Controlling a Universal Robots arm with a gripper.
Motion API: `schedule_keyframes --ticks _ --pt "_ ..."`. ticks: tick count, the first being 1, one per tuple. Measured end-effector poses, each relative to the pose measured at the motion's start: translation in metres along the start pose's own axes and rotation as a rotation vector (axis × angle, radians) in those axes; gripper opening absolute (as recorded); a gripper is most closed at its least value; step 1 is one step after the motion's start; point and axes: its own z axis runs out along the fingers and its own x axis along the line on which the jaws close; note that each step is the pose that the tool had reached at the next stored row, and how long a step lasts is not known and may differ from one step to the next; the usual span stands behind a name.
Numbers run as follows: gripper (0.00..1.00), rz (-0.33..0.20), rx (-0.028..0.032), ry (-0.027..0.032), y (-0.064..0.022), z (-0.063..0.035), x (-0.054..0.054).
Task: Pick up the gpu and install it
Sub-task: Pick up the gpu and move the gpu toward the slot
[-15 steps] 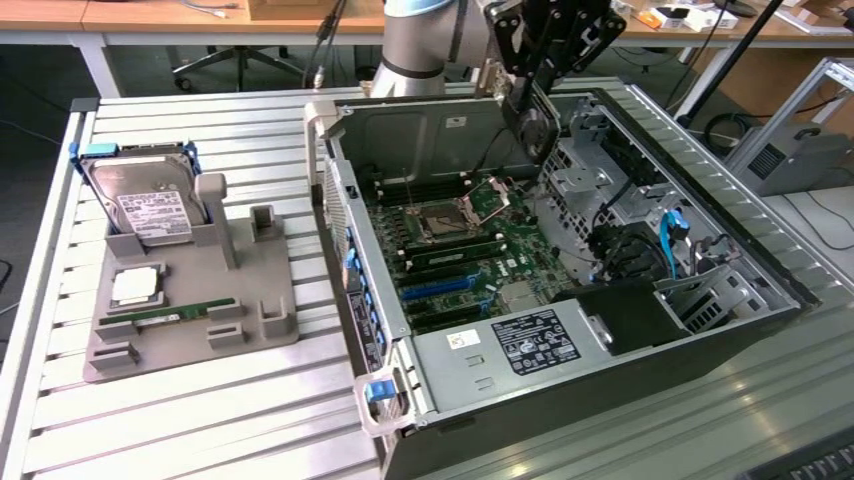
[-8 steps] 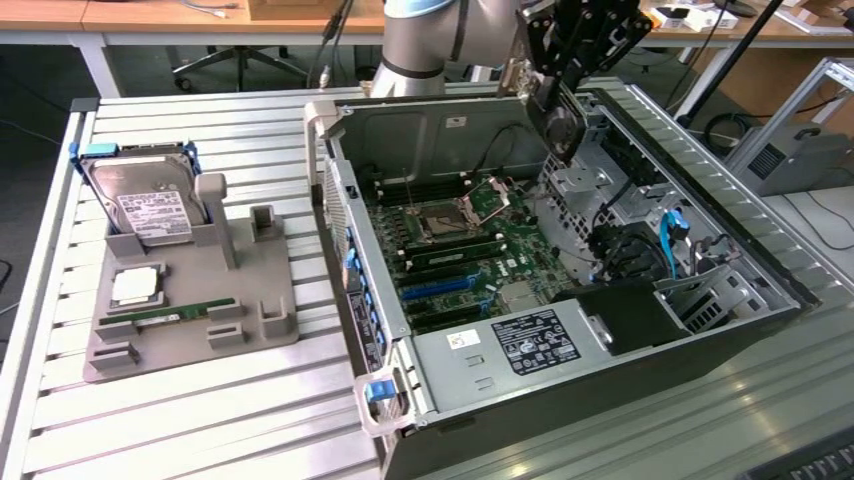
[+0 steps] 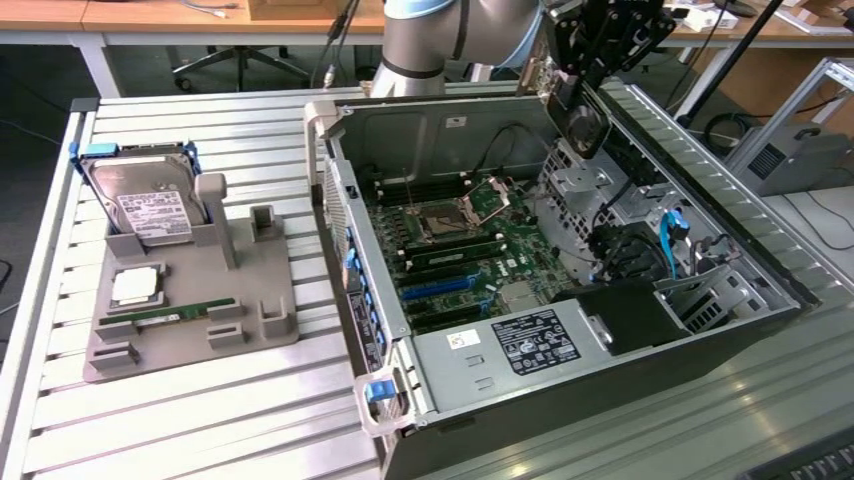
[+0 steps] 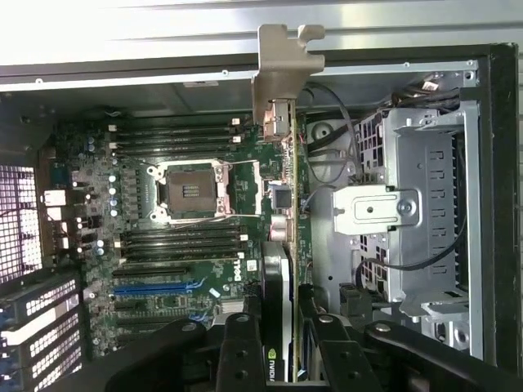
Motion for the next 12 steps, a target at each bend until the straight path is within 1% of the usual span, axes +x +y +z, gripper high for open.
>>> schedule_keyframes --ticks 3,6,10,12 --pt "0.27 0.0 -0.0001 0.0 0.0 0.0001 -0.001" --pt "0.27 0.0 0.0 0.0 0.0005 0.0002 -0.008" --pt "0.27 0.0 0.0 0.0 0.0006 0.0003 -0.011" --pt "0.27 0.0 -0.0001 0.0 0.0009 0.0004 -0.016"
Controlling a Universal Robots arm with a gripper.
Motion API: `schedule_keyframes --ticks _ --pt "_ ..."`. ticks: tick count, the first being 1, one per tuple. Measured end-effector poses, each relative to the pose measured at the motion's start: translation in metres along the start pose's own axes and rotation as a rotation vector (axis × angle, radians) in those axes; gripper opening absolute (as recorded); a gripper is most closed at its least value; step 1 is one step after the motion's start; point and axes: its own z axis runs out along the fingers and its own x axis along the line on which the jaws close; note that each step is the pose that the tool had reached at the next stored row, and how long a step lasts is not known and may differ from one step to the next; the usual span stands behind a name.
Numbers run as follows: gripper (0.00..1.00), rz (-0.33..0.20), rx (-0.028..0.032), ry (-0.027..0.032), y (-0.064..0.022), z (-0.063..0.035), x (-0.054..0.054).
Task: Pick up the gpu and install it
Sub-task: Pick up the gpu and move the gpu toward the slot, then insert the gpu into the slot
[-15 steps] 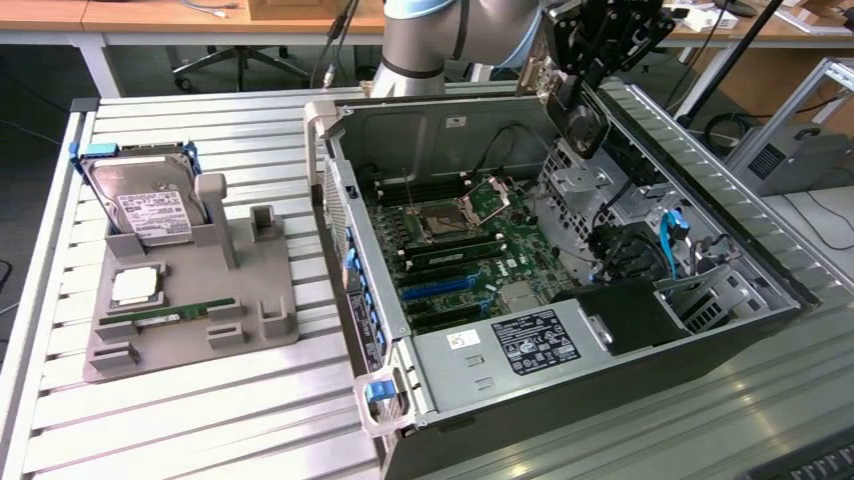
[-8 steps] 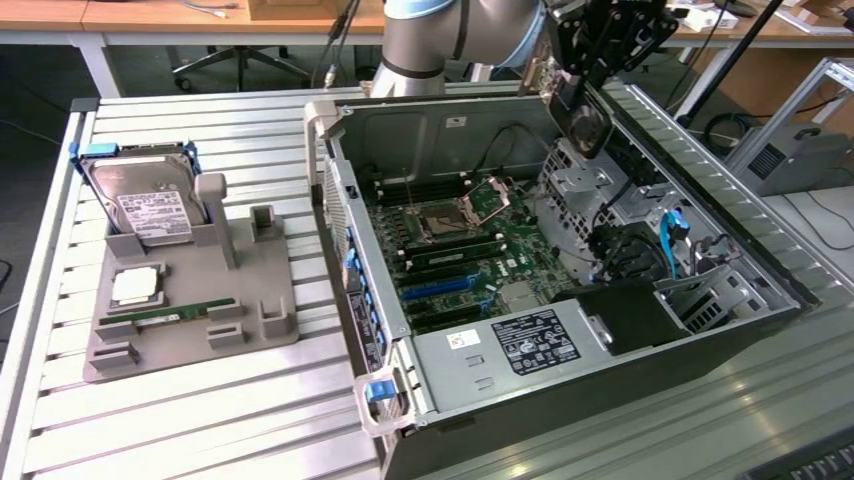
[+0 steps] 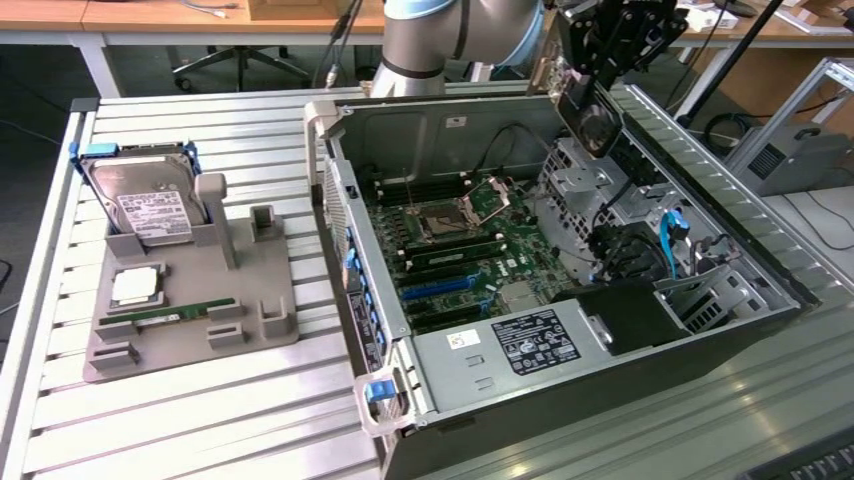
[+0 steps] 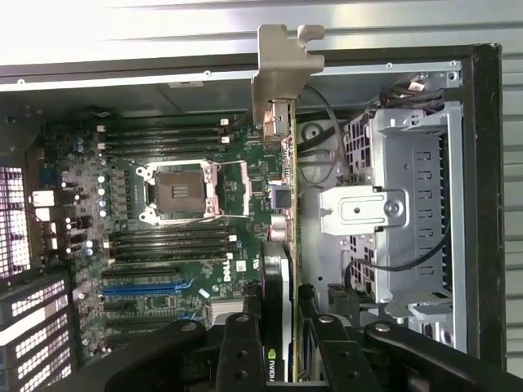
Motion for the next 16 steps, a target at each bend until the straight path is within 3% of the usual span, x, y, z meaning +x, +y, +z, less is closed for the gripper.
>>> schedule_keyframes --ticks 8,16 --pt "0.27 0.0 0.0 0.0002 -0.0036 0.0001 -0.009" --pt "0.27 0.0 0.0 0.0002 -0.0042 0.0001 -0.01"
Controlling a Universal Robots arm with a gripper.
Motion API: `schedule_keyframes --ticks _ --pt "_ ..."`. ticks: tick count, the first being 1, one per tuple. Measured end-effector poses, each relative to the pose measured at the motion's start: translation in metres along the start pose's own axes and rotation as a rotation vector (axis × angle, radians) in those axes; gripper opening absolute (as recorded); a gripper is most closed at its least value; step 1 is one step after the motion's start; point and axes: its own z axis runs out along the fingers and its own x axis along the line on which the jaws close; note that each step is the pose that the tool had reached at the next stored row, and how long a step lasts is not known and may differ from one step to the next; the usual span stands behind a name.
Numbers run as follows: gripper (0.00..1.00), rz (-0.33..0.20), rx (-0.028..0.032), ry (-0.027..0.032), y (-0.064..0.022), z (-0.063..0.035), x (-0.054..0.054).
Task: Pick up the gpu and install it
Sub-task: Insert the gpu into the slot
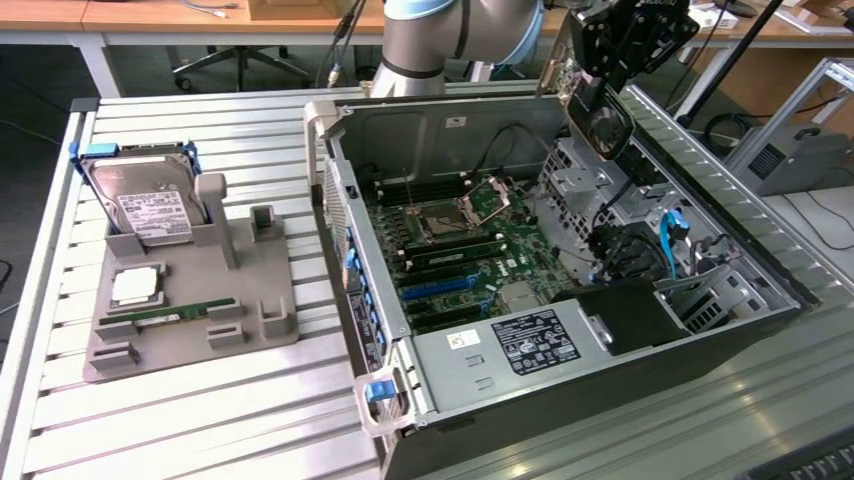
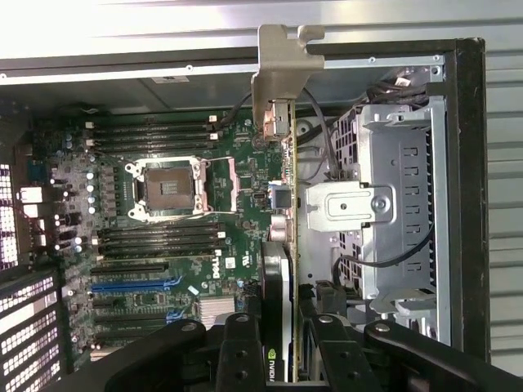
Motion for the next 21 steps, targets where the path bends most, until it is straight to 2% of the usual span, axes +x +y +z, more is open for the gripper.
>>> schedule_keyframes --ticks 10,15,21 --pt "0.27 -0.011 -0.0001 0.0004 0.0 0.0 0.0" --pt "0.27 -0.071 -0.0005 0.0022 0.0 0.0 0.0001" --pt "0.27 -0.175 0.0036 0.005 0.0 0.0 0.0002"
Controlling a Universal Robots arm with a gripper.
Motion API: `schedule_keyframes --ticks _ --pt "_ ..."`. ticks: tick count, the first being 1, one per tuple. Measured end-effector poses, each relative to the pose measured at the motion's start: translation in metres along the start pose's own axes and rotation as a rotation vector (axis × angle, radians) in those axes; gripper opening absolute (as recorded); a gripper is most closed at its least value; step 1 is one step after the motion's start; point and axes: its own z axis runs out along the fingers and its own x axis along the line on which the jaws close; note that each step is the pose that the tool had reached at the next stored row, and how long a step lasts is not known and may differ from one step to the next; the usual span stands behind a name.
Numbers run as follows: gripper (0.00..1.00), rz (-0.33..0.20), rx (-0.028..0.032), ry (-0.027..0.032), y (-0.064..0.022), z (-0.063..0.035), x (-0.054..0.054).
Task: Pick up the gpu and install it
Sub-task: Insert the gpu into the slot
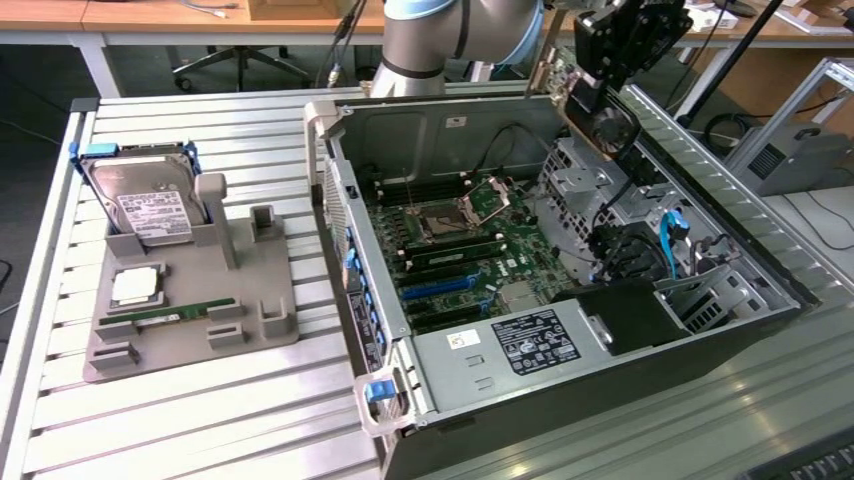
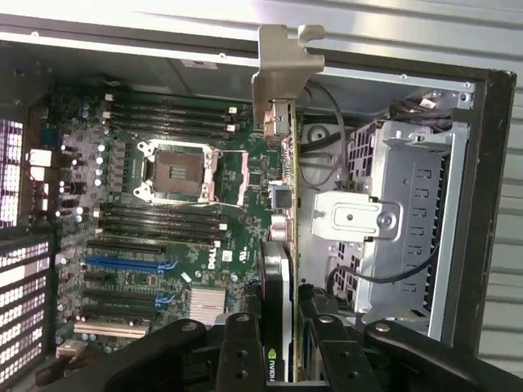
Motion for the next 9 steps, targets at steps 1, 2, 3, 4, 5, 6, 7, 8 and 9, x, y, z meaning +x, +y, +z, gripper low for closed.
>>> schedule_keyframes --ticks 1,2,3,4,5,6,7,8,9 --pt "0.27 -0.016 0.0006 0.0005 0.0 0.0 0.0" --pt "0.27 -0.03 0.0011 0.0009 0.0 0.0 0.0" --pt "0.27 -0.046 0.0017 0.0013 0.0 0.0 0.0" --pt "0.27 -0.06 0.0023 0.0018 0.0 0.0 0.0" --pt "0.27 -0.083 0.0044 0.0027 0.0 0.0001 0.0" --pt "0.27 -0.095 0.006 0.0034 0.0 0.0 0.0" --pt "0.27 -0.108 0.0086 0.0042 0.0001 0.0 0.0" --pt "0.27 -0.122 0.011 0.005 0.0001 0.0001 0.0" --pt "0.27 -0.13 0.0122 0.0053 0.0 0.0001 0.0"
